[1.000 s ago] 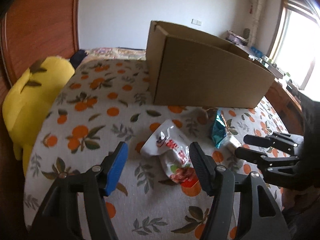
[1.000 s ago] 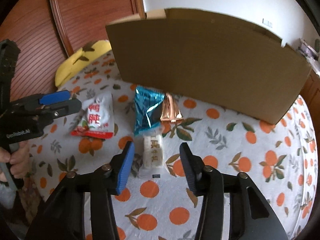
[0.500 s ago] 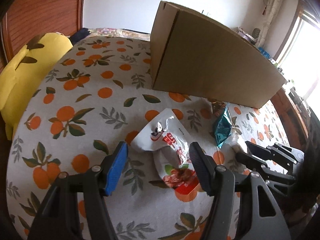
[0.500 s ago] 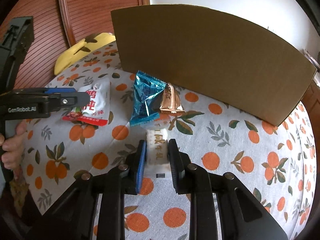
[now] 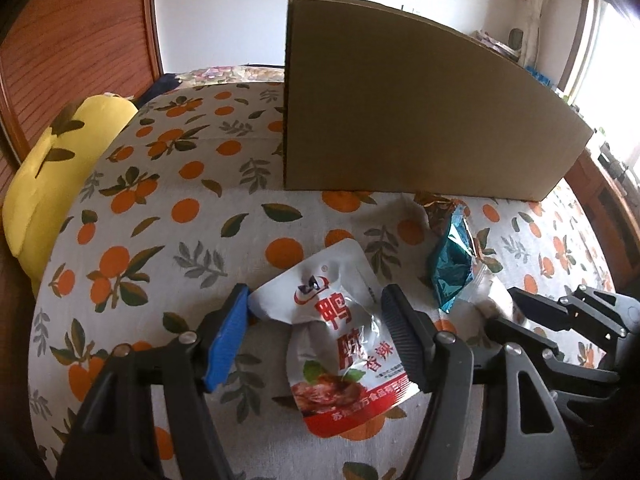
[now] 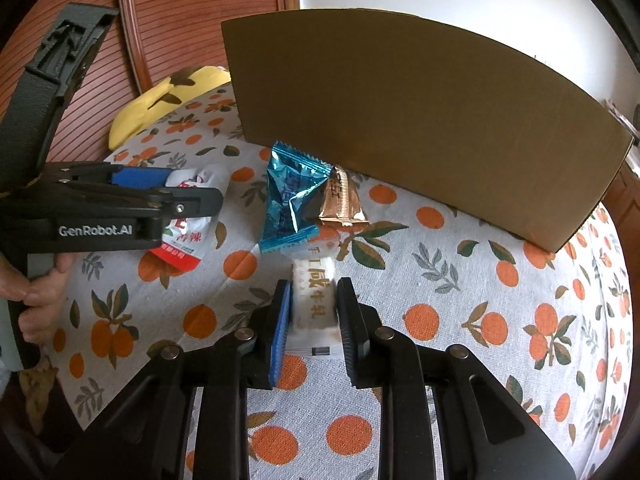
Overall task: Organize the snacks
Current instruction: 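Grasp the white duck-print pouch with the left tool while the right tool grasps the white bar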
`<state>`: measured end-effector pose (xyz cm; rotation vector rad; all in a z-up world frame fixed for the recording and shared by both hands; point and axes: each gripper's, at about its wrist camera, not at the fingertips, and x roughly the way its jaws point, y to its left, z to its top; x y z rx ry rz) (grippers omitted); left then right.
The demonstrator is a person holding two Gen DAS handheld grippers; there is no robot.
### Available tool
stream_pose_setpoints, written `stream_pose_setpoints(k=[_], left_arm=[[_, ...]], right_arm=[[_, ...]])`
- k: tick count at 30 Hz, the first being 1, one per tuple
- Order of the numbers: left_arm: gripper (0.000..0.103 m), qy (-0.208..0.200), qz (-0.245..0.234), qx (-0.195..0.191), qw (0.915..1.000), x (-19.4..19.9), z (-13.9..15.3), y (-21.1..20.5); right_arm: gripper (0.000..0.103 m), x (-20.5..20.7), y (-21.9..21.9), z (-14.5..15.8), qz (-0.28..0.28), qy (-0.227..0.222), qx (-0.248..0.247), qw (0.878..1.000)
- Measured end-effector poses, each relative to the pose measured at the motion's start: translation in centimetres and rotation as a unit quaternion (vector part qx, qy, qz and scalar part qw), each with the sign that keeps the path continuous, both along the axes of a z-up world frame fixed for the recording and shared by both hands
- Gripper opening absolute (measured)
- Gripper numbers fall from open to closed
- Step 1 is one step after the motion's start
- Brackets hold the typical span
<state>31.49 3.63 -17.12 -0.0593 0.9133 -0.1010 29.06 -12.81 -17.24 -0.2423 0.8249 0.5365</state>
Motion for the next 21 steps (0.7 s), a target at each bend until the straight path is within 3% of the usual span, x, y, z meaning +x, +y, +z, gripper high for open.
stream_pose_setpoints(k=[6, 14, 17, 18, 21], left_arm=[[0.069, -0.004, -0.012, 0.045, 0.9989, -0.6, -0.4, -1.0], [0.069, -0.002, -0.015, 0.045, 0.9989, -1.4, -0.4, -0.7], [0.058, -0.006, -0.016, 0.042, 0.9990, -2.2, -0.3, -0.7], [0.043, -0.011, -0.021, 0.041, 0.9989, -2.5, -0.3, -0.8], [0.040, -0.017, -0.029, 0.036, 0.9988, -2.9, -0.2, -1.0]], right_arm=[[0.020, 0.0, 0.0, 0.0, 0.000, 0.000, 0.000, 1.000], [0.020, 0.0, 0.0, 0.0, 0.000, 0.000, 0.000, 1.000], [0.020, 0.0, 0.0, 0.0, 0.000, 0.000, 0.000, 1.000], [0.020, 0.0, 0.0, 0.0, 0.000, 0.000, 0.000, 1.000], [0.020, 0.0, -0.1, 0.0, 0.000, 0.000, 0.001, 1.000]])
